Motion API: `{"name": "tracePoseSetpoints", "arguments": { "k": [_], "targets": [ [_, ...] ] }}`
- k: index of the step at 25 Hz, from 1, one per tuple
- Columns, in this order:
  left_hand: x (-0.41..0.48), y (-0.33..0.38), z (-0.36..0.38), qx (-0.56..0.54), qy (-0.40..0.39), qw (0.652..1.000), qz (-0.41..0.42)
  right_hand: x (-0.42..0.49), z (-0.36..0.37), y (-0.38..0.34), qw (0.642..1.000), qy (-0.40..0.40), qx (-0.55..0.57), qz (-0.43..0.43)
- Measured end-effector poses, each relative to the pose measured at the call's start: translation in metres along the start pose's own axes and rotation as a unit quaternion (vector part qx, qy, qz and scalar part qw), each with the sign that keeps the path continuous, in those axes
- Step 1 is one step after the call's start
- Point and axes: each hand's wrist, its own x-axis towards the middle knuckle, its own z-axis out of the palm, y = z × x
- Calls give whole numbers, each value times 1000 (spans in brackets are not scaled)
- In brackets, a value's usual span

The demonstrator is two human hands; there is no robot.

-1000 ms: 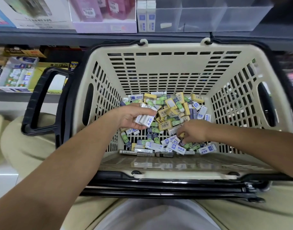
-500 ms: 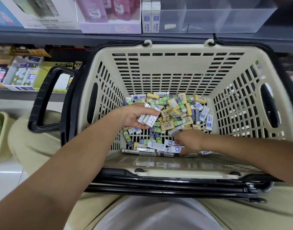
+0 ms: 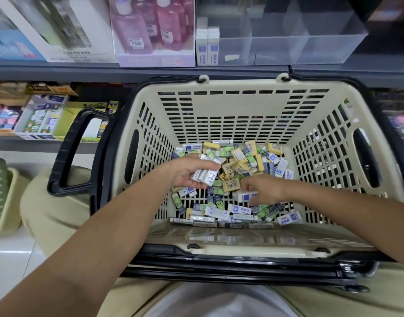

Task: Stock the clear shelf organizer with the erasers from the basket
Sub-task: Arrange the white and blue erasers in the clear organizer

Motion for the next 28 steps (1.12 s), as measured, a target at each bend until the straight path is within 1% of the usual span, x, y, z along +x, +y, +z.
{"name": "tracePoseSetpoints", "arguments": {
  "k": [3,5,7,9,11,13,15,18,20,22,25,28],
  "targets": [
    [0,0,1,7,0,1000,2,2,23,-6,992,-52,-115,-3],
    [-1,0,2,8,-2,1000,6,4,32,-11,985,-46,-167,-6],
    [-2,1,2,-5,-1,1000,12,6,30,-10,985,-36,-170,-6],
    [-2,2,2,-22,-2,999,23,7,18,-7,994,-35,-103,3],
    [-3,3,2,-27,-8,999,24,6,-1,-8,1000,-19,-19,-16],
    [-2,3,3,-21,-18,999,18,2,-21,-12,996,12,79,-47],
    [-3,5,6,-9,-39,999,11,-5,-36,-20,983,27,169,-69],
    [-9,11,11,-9,-91,996,7,-14,-54,-26,970,78,212,-93],
    [-14,15,11,-39,-129,991,21,-21,-65,-31,947,109,282,-109],
    [-19,23,10,-64,-161,984,52,-26,-75,-34,920,143,340,-128],
    [-27,39,12,-71,-157,981,86,-33,-89,-37,912,207,331,-124],
    [-31,58,15,-70,-132,980,128,-40,-104,-36,888,206,391,-131]
  ]
}}
